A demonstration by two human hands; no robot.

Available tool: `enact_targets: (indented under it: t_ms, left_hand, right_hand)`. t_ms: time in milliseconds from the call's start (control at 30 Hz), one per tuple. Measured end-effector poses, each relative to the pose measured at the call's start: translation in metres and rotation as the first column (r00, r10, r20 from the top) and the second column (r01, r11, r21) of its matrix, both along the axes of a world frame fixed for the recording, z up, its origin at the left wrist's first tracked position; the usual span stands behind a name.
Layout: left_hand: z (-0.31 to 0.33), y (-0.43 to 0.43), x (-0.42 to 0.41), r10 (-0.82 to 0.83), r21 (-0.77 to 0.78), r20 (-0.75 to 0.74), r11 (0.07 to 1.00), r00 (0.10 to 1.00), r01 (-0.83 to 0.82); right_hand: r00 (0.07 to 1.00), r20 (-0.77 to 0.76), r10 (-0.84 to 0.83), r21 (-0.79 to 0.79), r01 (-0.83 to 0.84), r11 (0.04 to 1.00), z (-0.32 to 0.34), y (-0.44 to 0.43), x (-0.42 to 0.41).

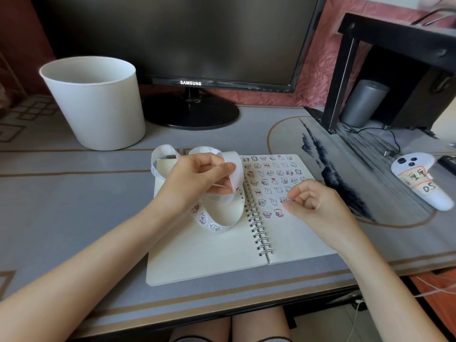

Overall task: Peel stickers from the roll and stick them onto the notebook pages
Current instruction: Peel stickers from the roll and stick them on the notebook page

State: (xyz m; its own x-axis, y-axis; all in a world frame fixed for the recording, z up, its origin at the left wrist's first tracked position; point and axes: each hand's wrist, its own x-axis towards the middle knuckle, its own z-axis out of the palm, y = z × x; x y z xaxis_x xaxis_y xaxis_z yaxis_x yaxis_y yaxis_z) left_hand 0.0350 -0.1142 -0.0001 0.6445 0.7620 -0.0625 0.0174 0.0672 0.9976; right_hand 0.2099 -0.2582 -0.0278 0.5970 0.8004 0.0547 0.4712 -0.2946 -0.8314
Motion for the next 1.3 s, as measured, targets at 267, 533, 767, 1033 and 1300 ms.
enact_targets:
  t_ms: [267, 533, 767, 1033, 1300]
  left_hand:
    - [-0.001, 0.001, 0.000, -0.005, 0.004, -0.003, 1.000, 1.000, 0.005]
    - [-0.002, 0.001, 0.000, -0.015, 0.003, 0.012, 1.000, 1.000, 0.015]
    - [-0.004, 0.002, -0.001, -0.048, 0.034, 0.046, 0.998, 0.998, 0.047]
    - [-0.003, 0.002, -0.001, -0.052, 0.068, 0.098, 0.997, 0.994, 0.045]
    - [0.000, 0.003, -0.003, -0.042, 0.051, 0.118, 0.998, 0.992, 0.036]
  right_hand:
    - [1.000, 0.003, -0.001, -0.013, 0.001, 1.000, -0.001, 0.003, -0.005]
    - [1.000, -0.017, 0.001, 0.007, -0.001, 1.000, 0.001, 0.002, -0.001]
    - [0.990, -0.043, 0.136, 0.187, -0.125, 0.974, 0.027, 0.016, -0.016]
    - [0.963, -0.045, 0.267, 0.293, -0.243, 0.925, 0.032, 0.042, -0.042]
    - [0.951, -0.106, 0.289, 0.345, -0.237, 0.908, 0.027, 0.046, -0.040]
